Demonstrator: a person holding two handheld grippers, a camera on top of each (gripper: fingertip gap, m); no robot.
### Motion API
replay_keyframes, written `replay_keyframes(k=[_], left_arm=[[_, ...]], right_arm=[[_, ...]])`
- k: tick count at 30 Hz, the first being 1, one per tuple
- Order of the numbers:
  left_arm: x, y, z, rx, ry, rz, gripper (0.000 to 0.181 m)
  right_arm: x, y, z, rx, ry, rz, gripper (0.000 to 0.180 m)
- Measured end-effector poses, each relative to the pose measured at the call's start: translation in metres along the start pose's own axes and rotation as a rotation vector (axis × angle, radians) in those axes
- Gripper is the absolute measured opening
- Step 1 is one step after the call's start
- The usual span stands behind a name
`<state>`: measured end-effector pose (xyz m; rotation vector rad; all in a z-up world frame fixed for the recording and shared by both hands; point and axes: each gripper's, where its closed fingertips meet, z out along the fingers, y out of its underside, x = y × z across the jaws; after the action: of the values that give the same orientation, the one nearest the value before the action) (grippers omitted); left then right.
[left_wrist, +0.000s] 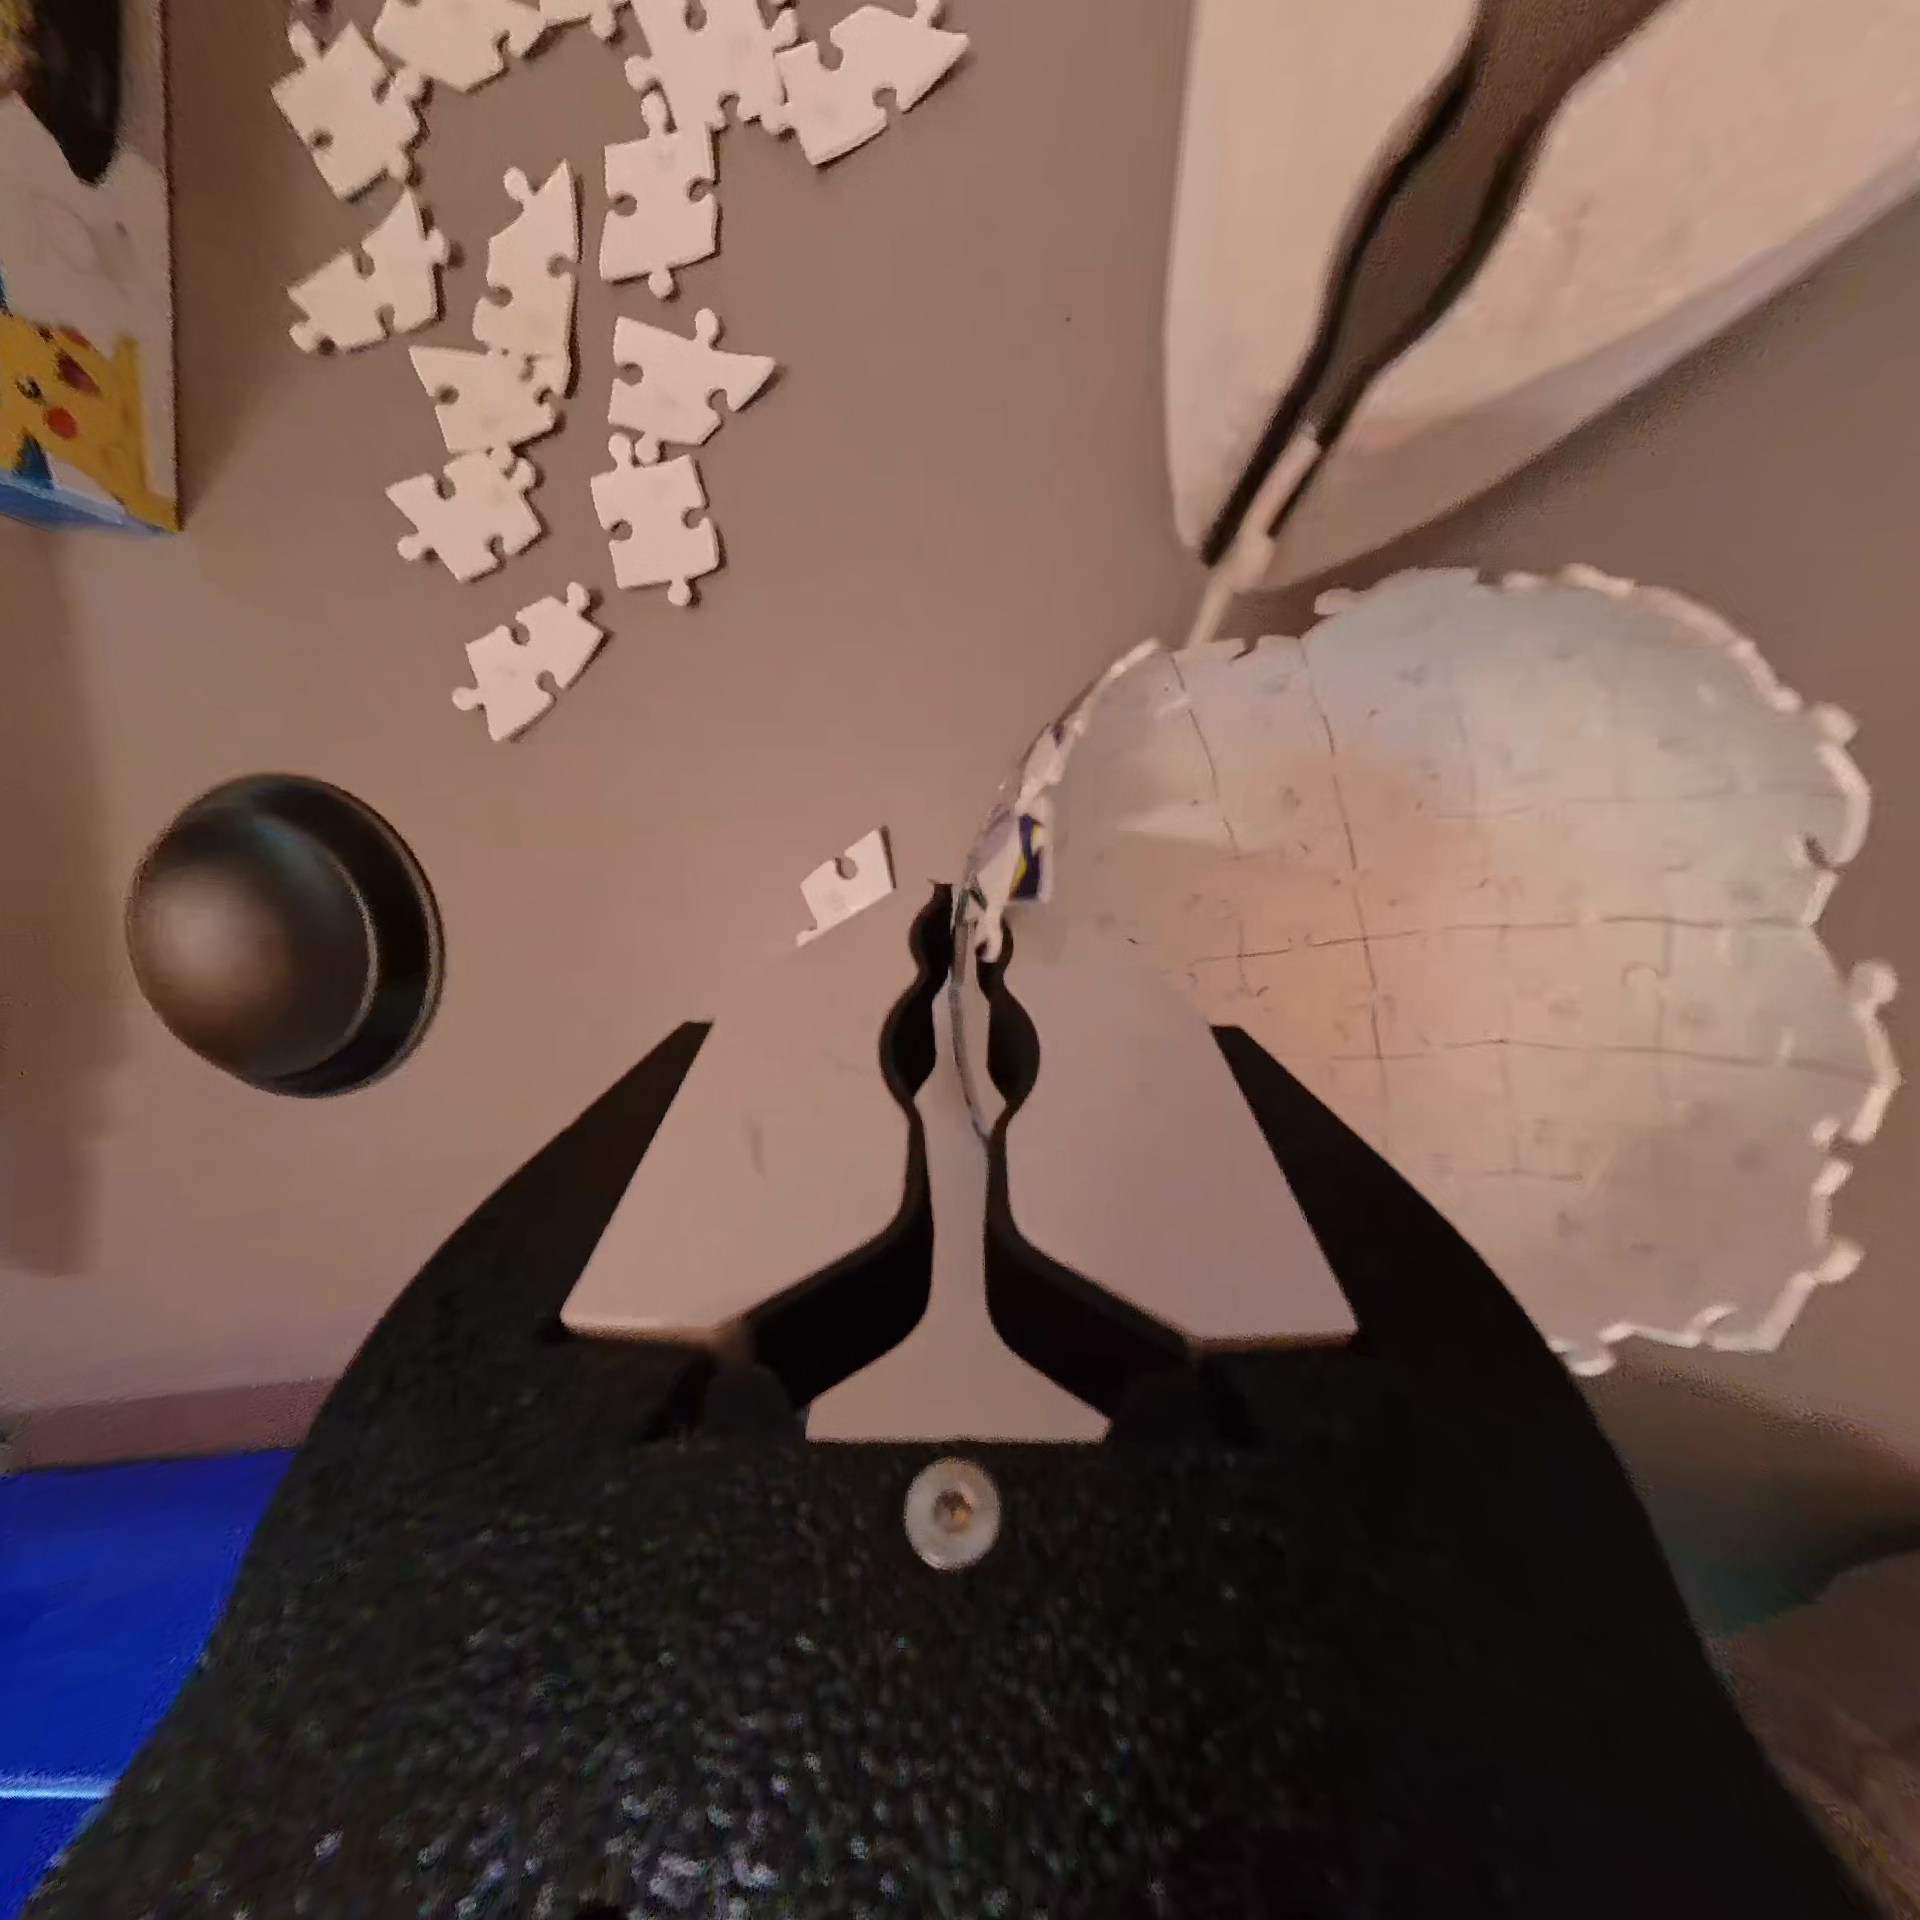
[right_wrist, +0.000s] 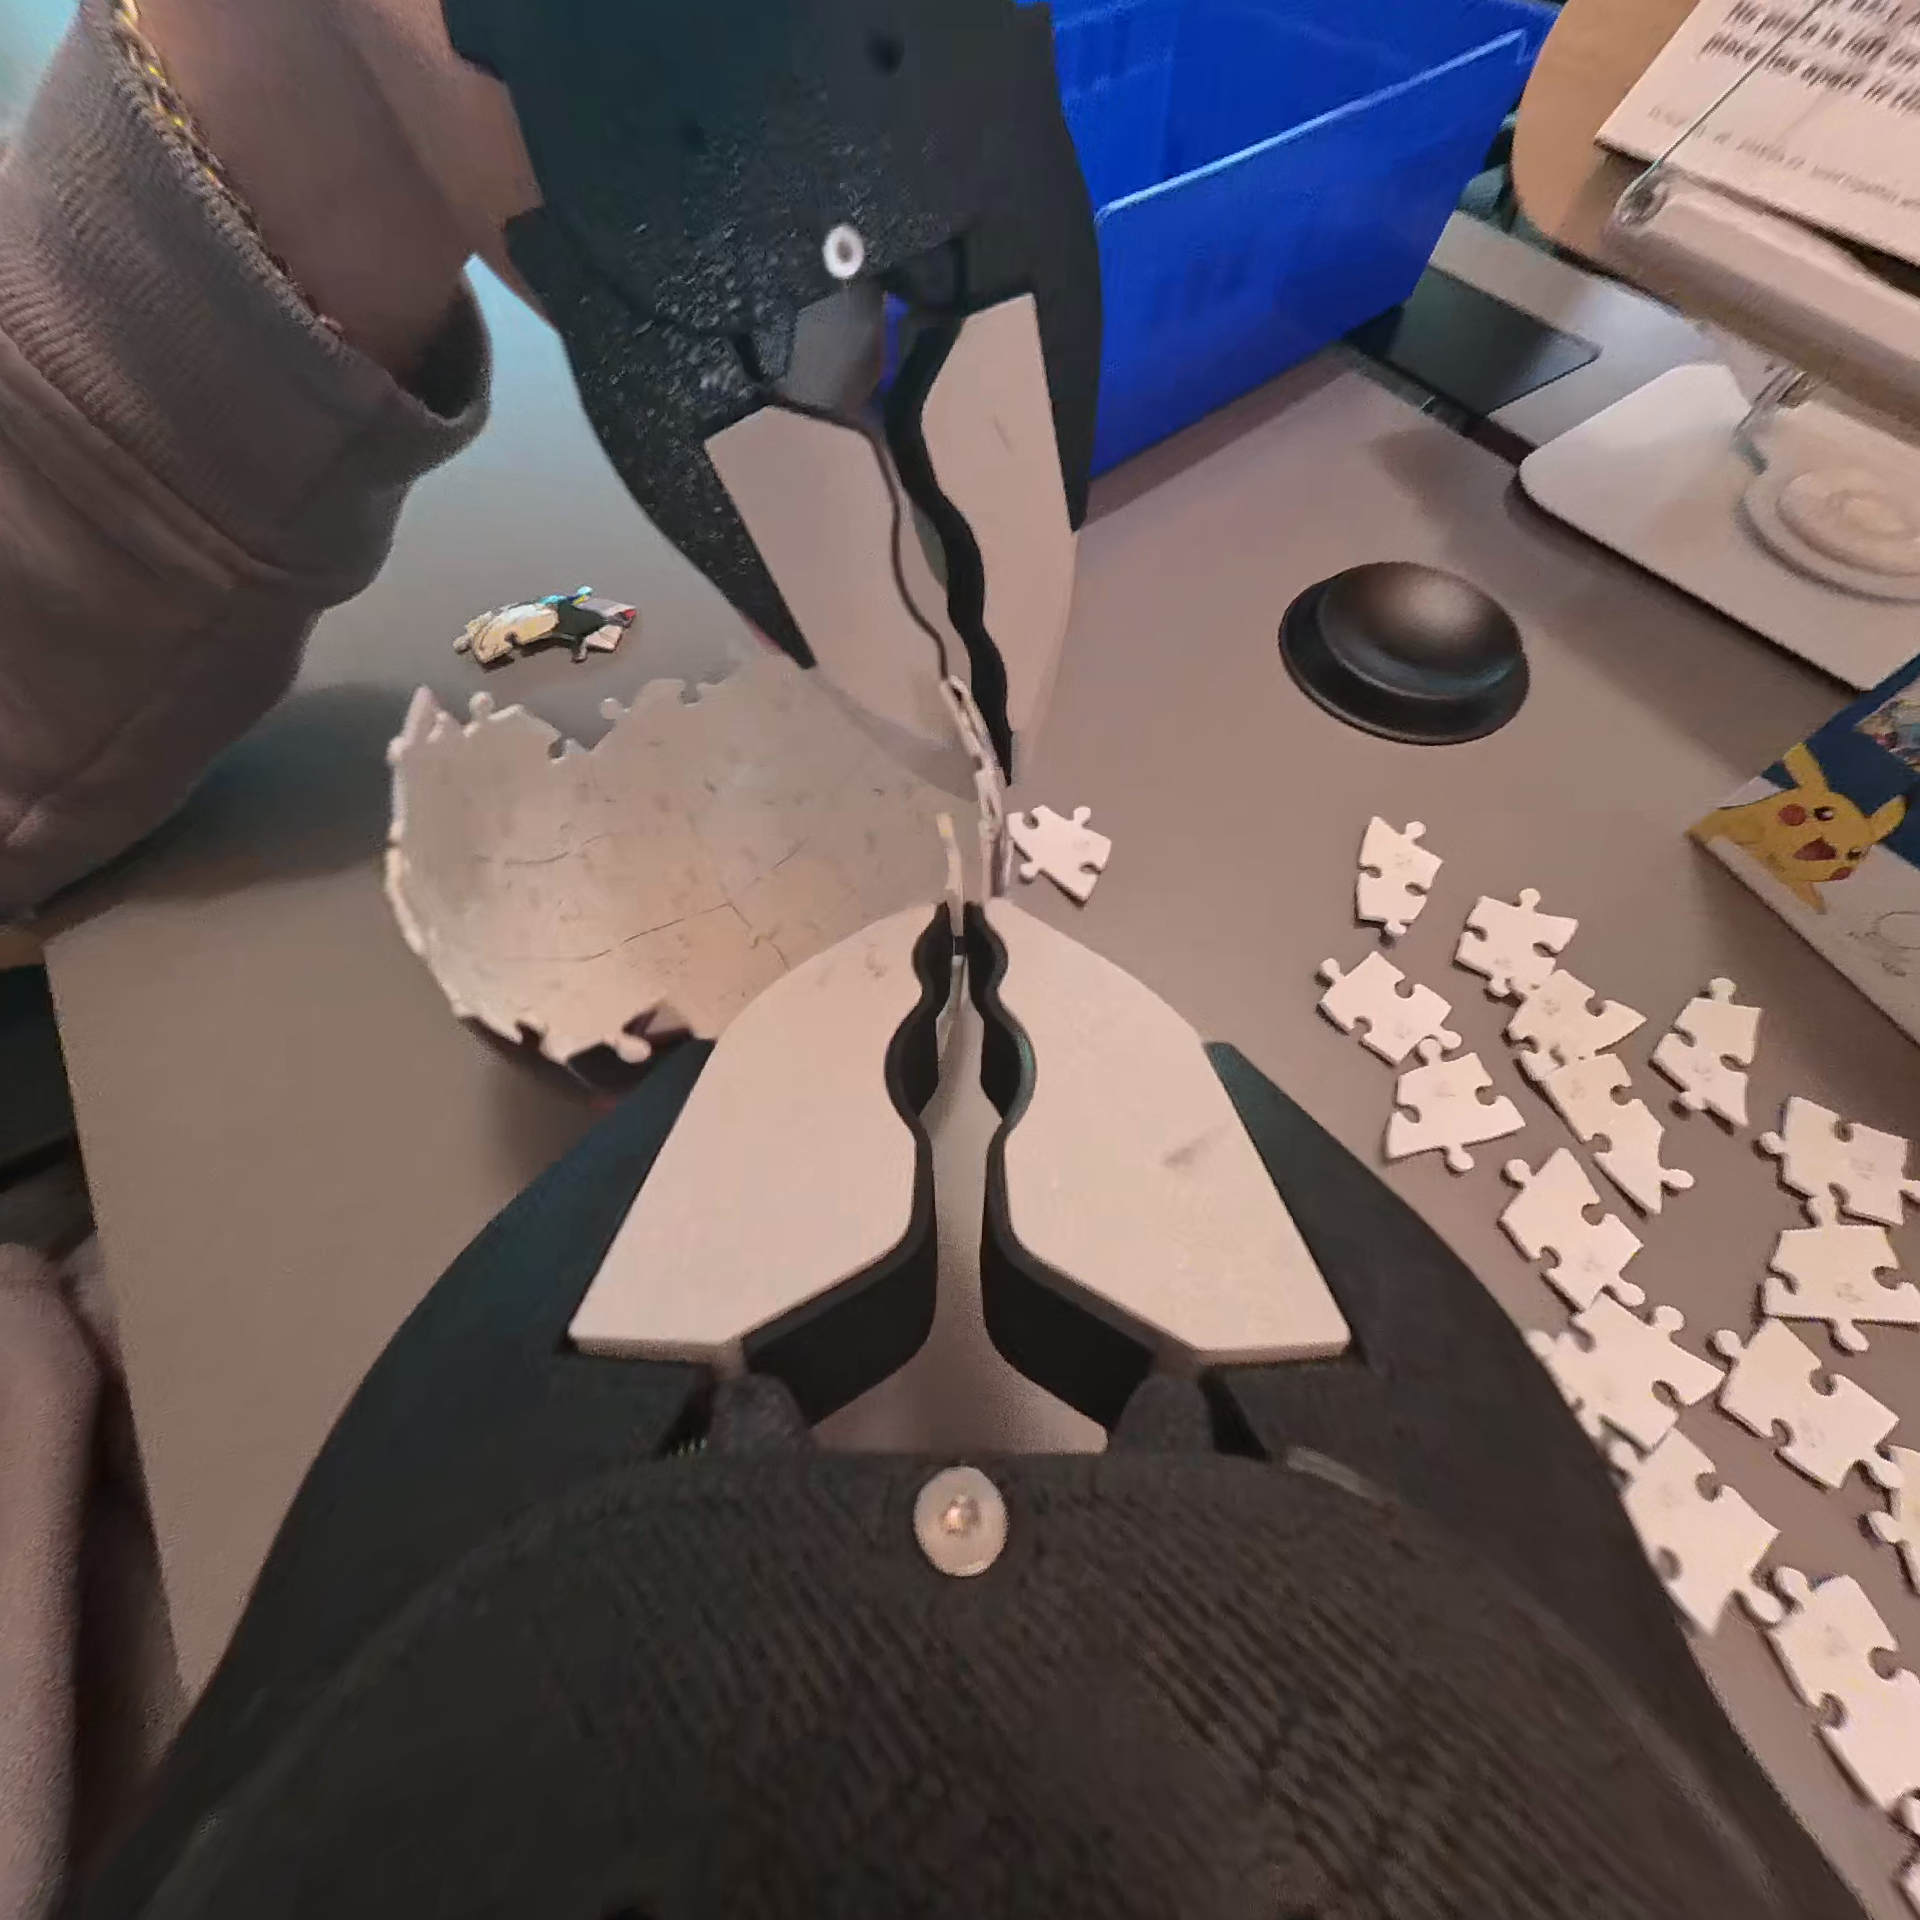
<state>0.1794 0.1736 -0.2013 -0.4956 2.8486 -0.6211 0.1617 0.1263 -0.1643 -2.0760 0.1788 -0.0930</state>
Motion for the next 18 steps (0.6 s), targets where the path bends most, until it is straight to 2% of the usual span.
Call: replay_keyframes(k=[1, 5, 10, 18], left_arm=[[0.0, 0.001, 0.0, -0.003, 0.012, -0.033, 0.003], [-0.002, 0.01, 0.0, -0.053, 0.027, -0.148, 0.003], [0.004, 0.011, 0.0, -0.059, 0.087, -0.26, 0.004], [0.003, 0.017, 0.0, -0.052, 0.121, -0.331, 0.005]], right_arm=[[-0.002, 0.0, 0.001, -0.009, -0.022, 0.008, 0.001], [0.0, 0.007, 0.009, -0.058, -0.068, 0.05, 0.002], [0.004, 0.005, 0.017, -0.06, -0.088, 0.004, 0.002], [0.011, 0.001, 0.031, -0.055, -0.127, 0.041, 0.002]])
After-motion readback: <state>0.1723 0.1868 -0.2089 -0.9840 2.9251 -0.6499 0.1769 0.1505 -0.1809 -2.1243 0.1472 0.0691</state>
